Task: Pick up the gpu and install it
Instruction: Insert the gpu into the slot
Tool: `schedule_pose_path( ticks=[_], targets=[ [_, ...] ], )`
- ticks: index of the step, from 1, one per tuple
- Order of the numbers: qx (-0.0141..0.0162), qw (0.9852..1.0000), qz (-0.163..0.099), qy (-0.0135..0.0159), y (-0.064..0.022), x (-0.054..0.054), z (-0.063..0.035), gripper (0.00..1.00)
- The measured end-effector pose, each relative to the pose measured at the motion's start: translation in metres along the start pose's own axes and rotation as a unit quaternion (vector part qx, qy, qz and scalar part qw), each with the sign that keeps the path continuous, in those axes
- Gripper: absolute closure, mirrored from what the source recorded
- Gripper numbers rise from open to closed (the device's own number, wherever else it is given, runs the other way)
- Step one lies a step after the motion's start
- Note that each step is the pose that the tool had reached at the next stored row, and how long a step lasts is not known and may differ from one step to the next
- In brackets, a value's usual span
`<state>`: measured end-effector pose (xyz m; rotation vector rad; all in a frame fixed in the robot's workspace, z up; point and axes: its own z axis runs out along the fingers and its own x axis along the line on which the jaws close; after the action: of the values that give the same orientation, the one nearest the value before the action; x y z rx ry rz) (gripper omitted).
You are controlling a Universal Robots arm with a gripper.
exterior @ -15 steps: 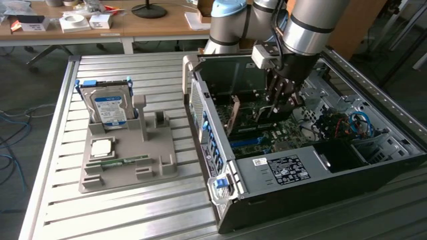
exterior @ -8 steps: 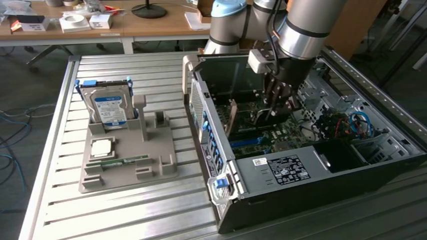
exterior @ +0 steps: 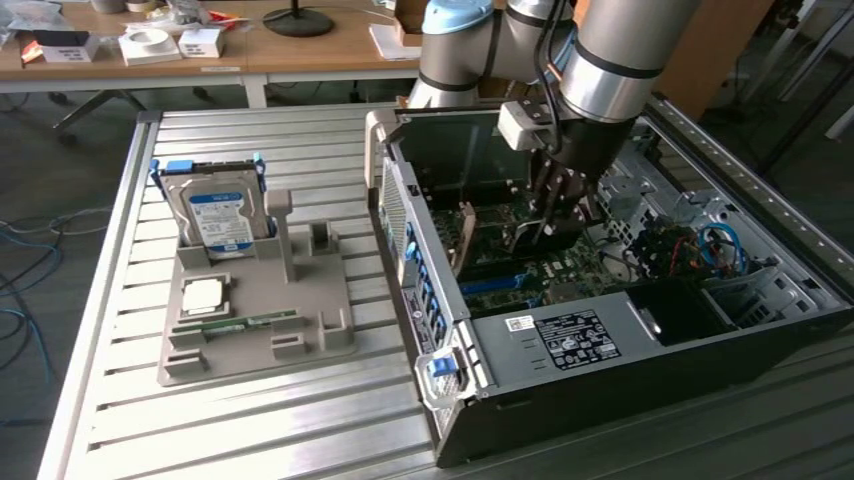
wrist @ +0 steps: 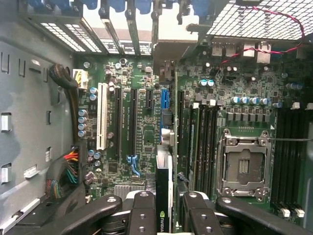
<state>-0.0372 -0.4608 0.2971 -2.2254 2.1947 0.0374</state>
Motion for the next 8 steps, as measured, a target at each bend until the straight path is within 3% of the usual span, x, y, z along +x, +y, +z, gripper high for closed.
schedule_pose_path(
  ticks=[8],
  targets=[
    [0.0, 1.0, 0.0, 0.0, 0.0003, 0.0001, 0.0029, 0.74]
  ],
)
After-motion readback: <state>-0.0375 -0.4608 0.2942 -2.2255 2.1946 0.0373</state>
